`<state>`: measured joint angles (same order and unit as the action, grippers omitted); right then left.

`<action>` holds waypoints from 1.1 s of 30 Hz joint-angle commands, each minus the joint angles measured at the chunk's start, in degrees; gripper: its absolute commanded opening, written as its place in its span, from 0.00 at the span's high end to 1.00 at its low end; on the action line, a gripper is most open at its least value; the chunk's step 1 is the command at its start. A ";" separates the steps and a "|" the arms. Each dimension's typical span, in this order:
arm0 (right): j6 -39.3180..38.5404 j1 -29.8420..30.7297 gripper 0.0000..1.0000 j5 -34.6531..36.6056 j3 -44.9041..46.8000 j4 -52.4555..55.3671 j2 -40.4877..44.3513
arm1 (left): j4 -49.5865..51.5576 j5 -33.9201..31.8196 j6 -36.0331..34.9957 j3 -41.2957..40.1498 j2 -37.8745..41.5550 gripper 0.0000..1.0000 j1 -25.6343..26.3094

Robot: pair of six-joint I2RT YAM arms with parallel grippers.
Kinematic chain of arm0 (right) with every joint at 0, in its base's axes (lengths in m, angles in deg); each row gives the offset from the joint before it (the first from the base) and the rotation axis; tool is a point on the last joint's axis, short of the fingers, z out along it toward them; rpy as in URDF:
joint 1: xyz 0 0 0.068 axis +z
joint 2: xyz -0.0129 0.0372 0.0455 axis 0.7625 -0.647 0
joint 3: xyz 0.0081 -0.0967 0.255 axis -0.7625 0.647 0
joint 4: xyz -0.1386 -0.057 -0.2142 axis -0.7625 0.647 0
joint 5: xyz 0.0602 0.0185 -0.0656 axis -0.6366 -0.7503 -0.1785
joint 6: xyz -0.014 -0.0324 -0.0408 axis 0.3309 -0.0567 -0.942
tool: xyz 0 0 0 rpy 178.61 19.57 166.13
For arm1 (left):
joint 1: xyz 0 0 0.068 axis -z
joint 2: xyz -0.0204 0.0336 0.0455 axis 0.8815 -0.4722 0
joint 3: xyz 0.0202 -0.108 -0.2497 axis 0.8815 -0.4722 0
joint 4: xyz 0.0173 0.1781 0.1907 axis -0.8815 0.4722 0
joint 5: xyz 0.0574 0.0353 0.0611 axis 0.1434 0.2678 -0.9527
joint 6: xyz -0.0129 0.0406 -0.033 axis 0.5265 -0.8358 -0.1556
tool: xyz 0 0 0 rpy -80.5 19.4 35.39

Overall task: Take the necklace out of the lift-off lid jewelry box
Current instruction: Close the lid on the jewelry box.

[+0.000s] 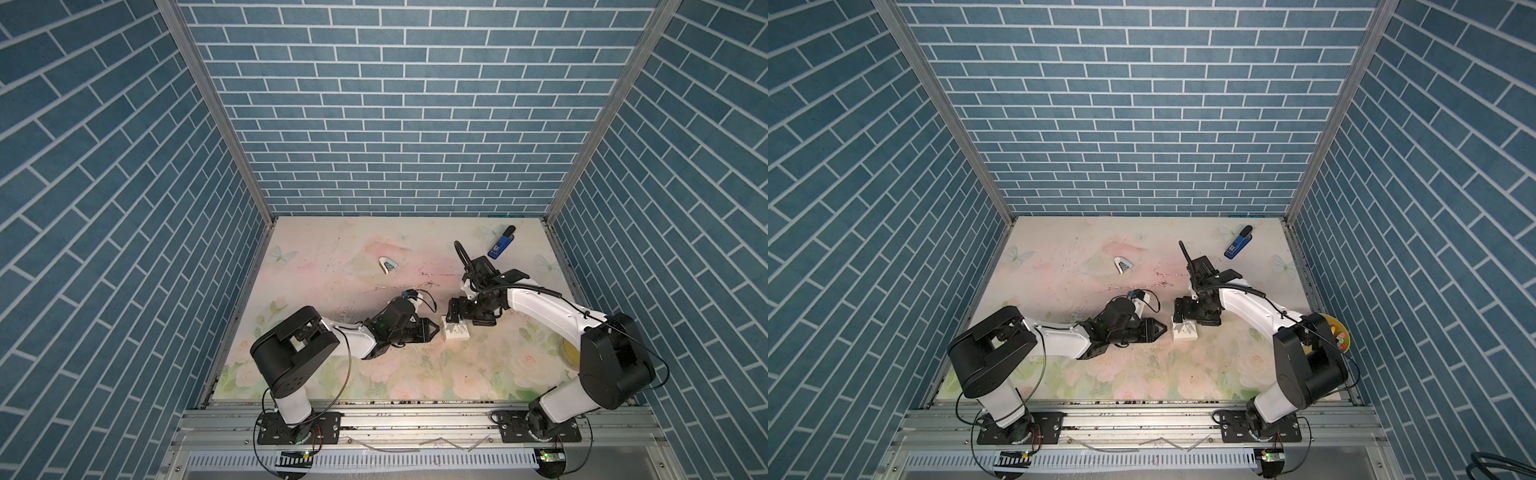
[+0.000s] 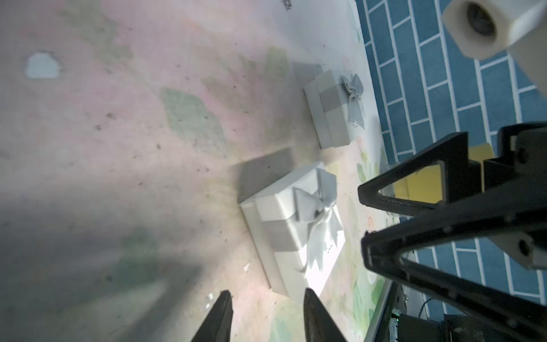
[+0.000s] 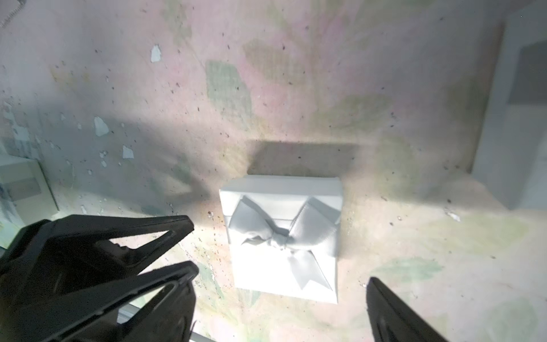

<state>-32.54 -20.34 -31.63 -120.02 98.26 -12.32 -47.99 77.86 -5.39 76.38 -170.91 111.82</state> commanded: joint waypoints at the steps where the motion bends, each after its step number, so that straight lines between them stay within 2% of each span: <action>1: -1.45 -2.49 0.16 -1.60 2.95 1.93 1.83 | -0.04 2.45 -1.69 3.96 -2.57 0.58 -0.08; 6: -2.27 -4.27 0.35 -5.63 4.90 -1.39 0.25 | 1.45 2.49 -1.25 7.06 -6.74 0.58 -0.08; 11: -3.27 -4.69 0.42 -7.48 5.12 -3.99 -3.28 | 2.77 2.12 -1.29 7.93 -8.66 0.60 -0.08; 18: -5.55 -6.98 0.52 -7.06 6.53 -4.88 -4.62 | 2.48 3.38 -0.53 11.64 -12.73 0.70 0.27; 25: -7.08 -11.39 0.54 -4.71 9.60 -4.23 -3.67 | 4.93 3.08 -0.94 18.05 -17.13 0.72 2.32; 28: -7.53 -12.11 0.49 -3.34 9.23 -2.33 -2.12 | 7.00 2.47 -1.65 19.09 -16.69 0.71 2.65; 33: -7.51 -12.07 0.41 -1.51 6.36 2.19 2.23 | 19.41 -1.13 -9.20 20.77 -9.30 0.57 1.59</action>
<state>-38.53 -32.34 -36.44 -112.13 95.48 -13.07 -38.35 79.34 -8.96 95.59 -184.81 113.85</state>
